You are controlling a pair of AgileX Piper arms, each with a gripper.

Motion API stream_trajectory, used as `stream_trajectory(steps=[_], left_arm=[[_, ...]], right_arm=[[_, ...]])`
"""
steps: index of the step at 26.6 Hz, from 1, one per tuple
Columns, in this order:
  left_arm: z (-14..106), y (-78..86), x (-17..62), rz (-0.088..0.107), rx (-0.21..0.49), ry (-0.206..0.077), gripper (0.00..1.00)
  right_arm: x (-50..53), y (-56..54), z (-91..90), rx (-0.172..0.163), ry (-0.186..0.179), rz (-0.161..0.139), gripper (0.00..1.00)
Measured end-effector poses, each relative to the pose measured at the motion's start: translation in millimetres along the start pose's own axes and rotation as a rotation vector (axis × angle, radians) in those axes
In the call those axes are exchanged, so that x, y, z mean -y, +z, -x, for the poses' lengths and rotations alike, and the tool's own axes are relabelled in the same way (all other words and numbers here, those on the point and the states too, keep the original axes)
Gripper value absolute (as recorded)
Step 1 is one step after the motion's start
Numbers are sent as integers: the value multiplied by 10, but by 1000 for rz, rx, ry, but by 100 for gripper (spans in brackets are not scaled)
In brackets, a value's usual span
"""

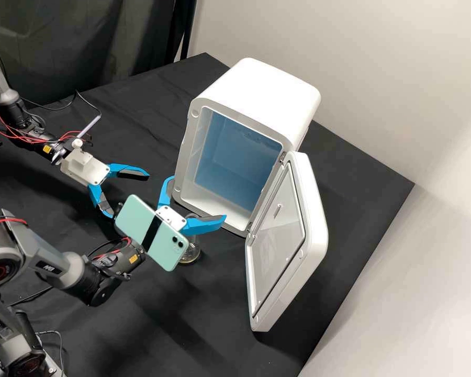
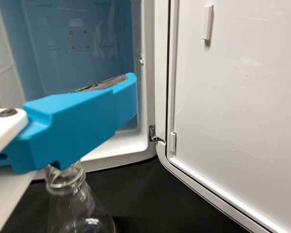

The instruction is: Place the flask in the incubator

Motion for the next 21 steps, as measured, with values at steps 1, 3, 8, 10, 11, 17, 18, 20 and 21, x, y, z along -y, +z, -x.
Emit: stream_trajectory(steps=[1,3,8,10,11,17,18,20,21], left_arm=[[0,0,0,0,0,0,100],[0,-1,2,0,-1,-3,100],[6,2,-16,11,0,1,100],[15,6,-46,9,1,11,100],[19,8,-60,8,1,16,100],[24,12,-77,6,3,21,100],[24,12,-77,6,3,21,100],[24,12,-77,6,3,21,100],[26,13,-81,6,3,22,100]], right_arm=[[-5,15,42,0,-3,7,100],[-18,52,155,5,-8,14,100],[-43,99,288,17,-13,16,100],[-24,111,320,20,-26,15,100],[-15,121,336,24,-32,17,100],[106,240,387,78,-94,-21,100],[148,279,389,94,-112,-39,100],[221,344,384,125,-151,-61,100],[274,381,376,142,-179,-77,100]])
